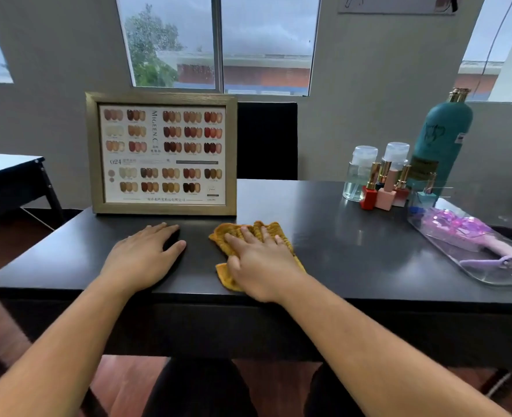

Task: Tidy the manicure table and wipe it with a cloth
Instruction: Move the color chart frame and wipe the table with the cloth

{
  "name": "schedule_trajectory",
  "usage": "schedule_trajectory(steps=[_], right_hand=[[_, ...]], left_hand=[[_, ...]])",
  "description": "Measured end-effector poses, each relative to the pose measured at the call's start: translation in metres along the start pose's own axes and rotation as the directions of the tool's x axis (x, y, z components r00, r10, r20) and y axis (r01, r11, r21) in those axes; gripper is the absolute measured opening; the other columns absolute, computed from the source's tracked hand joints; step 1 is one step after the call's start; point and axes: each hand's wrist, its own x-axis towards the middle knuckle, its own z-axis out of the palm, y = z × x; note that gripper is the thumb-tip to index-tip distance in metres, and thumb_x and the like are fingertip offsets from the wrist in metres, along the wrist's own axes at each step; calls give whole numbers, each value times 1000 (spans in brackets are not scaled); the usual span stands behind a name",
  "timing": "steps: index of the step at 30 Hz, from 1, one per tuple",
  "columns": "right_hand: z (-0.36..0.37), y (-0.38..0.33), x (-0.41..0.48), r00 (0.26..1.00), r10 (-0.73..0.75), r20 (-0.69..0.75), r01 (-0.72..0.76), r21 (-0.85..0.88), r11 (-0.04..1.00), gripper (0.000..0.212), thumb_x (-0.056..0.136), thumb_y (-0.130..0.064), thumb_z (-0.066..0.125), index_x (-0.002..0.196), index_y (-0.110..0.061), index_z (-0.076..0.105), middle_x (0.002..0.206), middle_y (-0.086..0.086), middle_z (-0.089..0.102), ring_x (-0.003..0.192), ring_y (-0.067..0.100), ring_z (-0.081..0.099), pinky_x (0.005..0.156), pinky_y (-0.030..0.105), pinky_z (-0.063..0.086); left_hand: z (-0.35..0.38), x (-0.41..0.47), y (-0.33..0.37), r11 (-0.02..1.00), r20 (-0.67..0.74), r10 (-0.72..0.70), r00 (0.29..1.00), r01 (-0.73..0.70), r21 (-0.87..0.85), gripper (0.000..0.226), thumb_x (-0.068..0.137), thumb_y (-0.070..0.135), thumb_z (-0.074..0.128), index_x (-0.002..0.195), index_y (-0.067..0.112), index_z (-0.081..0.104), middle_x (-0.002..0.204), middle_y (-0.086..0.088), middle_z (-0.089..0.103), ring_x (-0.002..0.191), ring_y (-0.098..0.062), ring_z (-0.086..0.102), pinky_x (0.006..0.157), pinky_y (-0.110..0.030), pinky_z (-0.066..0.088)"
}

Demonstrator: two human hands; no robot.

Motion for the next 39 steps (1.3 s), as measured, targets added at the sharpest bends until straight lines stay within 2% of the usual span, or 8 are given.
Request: schedule_trajectory(steps=[5,9,14,21,26,30,35,39], right_hand=[[-9,2,-5,996,-81,43,76,101,992,53,99,-46,23,150,-37,14,161,-2,4,147,25,0,117,43,2],[-40,28,-8,958,12,-286,130,472,872,43,98,-39,40,140,-33,42,143,1,47,130,18,43,99,30,34],[-50,51,2,990,124,-69,-119,66,991,60,91,-53,47,141,-20,42,149,1,40,135,23,37,106,37,31],[-40,41,12,992,102,-68,-104,-27,994,57,84,-57,57,127,-20,53,132,4,52,119,25,47,99,40,38],[-35,16,19,999,24,-31,-17,224,975,35,85,-38,66,112,-18,58,108,0,60,91,18,55,74,29,45],[-52,-13,34,995,-68,-72,95,503,859,27,88,-23,64,114,-17,60,109,3,64,98,20,61,83,32,52],[-77,-46,50,982,-187,30,110,714,691,23,92,-21,60,114,-19,56,99,1,64,89,19,65,60,32,57],[-78,-73,67,972,-219,89,63,795,604,23,93,-19,58,115,-16,55,109,15,64,89,29,65,60,40,52]], left_hand=[[-3,2,1,1000,14,-10,1000,11,-21,56,91,54,35,141,30,33,152,5,29,141,-15,24,113,-39,24],[-4,0,18,997,-11,-7,1000,6,-79,69,83,68,34,133,23,46,143,1,45,130,-21,40,101,-40,35],[-4,-8,68,988,33,40,999,-35,-153,82,57,87,45,110,25,57,112,6,61,103,-15,56,82,-34,46],[-14,-6,84,969,163,31,986,11,-248,42,71,51,69,90,14,62,90,-3,65,83,-20,62,76,-38,53],[-30,-8,60,916,148,-11,989,70,-395,17,72,25,69,87,17,67,82,0,69,75,-13,65,71,-31,56],[-43,-7,26,834,102,-60,993,106,-542,20,75,21,66,95,23,65,90,1,69,82,-12,65,74,-29,55],[-59,-11,-17,537,132,-119,984,176,-825,41,81,19,69,120,23,55,107,-2,67,98,-20,65,84,-41,55],[-70,-15,-53,465,147,-164,975,208,-861,41,79,24,71,117,22,55,109,-4,66,99,-23,65,86,-46,53]])
